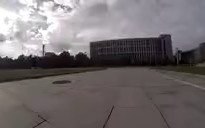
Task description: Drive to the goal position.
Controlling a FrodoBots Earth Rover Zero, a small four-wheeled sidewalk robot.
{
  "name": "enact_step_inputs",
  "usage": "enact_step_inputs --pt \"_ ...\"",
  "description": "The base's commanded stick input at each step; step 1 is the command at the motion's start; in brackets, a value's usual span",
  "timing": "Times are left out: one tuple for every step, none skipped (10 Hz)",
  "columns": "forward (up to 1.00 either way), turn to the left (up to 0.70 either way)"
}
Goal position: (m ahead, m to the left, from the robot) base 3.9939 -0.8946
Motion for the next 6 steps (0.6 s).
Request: enact_step_inputs --pt "0.7 0.0" --pt "0.7 0.0" --pt "0.7 0.0" --pt "0.7 0.0" --pt "0.7 0.0" --pt "0.7 0.0"
